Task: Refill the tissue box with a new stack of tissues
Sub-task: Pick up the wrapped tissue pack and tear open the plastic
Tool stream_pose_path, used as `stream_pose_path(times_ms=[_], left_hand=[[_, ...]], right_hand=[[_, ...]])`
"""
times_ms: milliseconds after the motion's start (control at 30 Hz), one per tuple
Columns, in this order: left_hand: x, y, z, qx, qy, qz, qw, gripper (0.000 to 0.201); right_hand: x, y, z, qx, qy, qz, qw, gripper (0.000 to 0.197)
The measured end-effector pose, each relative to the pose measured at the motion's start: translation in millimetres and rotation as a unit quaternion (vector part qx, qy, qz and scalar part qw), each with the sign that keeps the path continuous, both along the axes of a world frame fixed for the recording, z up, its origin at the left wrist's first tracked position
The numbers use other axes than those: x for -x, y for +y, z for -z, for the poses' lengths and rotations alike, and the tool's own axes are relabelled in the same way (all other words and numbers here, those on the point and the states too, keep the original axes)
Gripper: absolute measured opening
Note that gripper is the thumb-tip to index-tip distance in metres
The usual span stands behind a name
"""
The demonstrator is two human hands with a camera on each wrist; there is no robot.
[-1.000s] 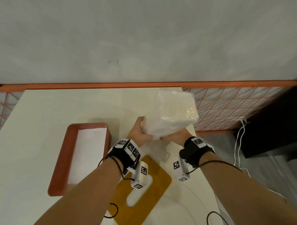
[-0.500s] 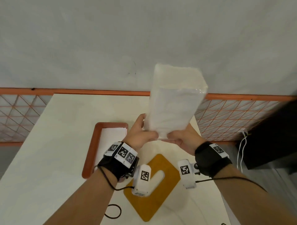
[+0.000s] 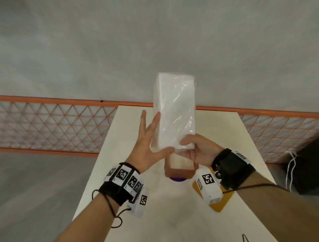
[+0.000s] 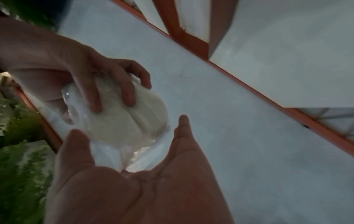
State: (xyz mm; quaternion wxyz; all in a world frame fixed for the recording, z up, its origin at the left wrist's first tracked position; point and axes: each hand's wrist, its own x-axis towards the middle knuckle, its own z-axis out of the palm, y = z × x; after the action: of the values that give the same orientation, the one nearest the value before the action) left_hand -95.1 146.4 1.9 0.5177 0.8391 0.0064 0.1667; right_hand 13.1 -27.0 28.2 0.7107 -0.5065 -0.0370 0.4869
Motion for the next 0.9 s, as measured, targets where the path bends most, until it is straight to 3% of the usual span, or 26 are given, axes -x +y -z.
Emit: stream_pose_path(times_ms=[100,167,300,467,533,600,733,833,900], left_hand=[[31.5,28.2,3.7,-0.095,-0.032,-0.023,0.995,0.103],[46.6,41.7,6.3,-0.097,-0.006,-0.023,0.995,0.09],[69.6,58.7,19.8,-0.043,0.07,-0.052,0.995,0.06],[79.3,59.2,34.5,0.056,0.131,-0.091,0.986,0.049],[83.1,58.8,31.5,0.128,0.182,-0.111,0.969,0.045],[87.3,61.2,29.7,0.199,0.233,-0.128,0.943,0.041],[93.6,67.6,33.6,0.147,0.298,-0.145,0.932,0.047],[93.6,73.7,39.7,0.109,0.291,-0.16,0.937,0.055],[94.0,76.1,42.8,0.127,0.256,-0.182,0.941,0.046]], right_hand=[[29.8,30.5,2.7,-0.003,0.065,0.009,0.998,0.029],[46.5,46.3,4.7,0.013,0.063,-0.005,0.998,0.03],[69.6,67.5,12.5,0.12,0.015,-0.084,0.989,0.062],[79.6,85.9,10.9,0.279,-0.078,-0.142,0.947,0.089],[79.9,89.5,8.1,0.309,-0.105,-0.157,0.932,0.093],[80.1,91.6,6.9,0.318,-0.121,-0.168,0.925,0.086],[84.7,95.2,12.8,0.314,-0.144,-0.195,0.918,0.065],[91.0,98.4,20.6,0.302,-0.167,-0.206,0.916,0.047],[94.6,100.0,25.2,0.305,-0.193,-0.201,0.911,0.034]])
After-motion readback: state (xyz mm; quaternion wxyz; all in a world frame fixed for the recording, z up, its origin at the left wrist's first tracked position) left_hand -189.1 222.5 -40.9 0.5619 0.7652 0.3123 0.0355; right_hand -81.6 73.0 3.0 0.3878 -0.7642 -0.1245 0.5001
